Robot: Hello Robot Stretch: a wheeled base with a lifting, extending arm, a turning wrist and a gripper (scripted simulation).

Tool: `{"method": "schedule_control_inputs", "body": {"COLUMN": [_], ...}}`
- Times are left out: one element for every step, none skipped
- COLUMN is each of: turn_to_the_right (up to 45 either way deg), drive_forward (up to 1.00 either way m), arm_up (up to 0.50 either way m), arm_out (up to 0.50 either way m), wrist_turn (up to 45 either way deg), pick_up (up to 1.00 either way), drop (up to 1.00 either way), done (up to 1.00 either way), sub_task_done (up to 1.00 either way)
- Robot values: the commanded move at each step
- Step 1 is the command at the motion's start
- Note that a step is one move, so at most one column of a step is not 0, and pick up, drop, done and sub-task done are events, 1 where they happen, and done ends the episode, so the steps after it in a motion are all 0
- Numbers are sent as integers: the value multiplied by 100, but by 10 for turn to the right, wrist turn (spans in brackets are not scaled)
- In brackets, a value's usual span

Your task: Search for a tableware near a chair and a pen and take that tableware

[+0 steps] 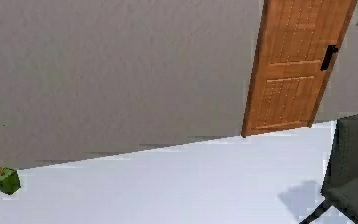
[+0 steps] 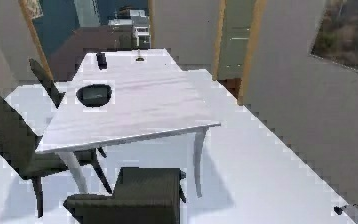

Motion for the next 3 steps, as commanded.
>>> {"method": "schedule_control_inputs", "body": {"turn_to_the_right": [0,390,0], "drive_forward": [35,0,30], "arm_up": [0,0,0], "arm_out": [0,0,0], "wrist_turn": [0,0,0], "pick_up": [0,0,0], "drop": [0,0,0], "done": [0,0,0], "sub_task_done": [0,0,0]}}
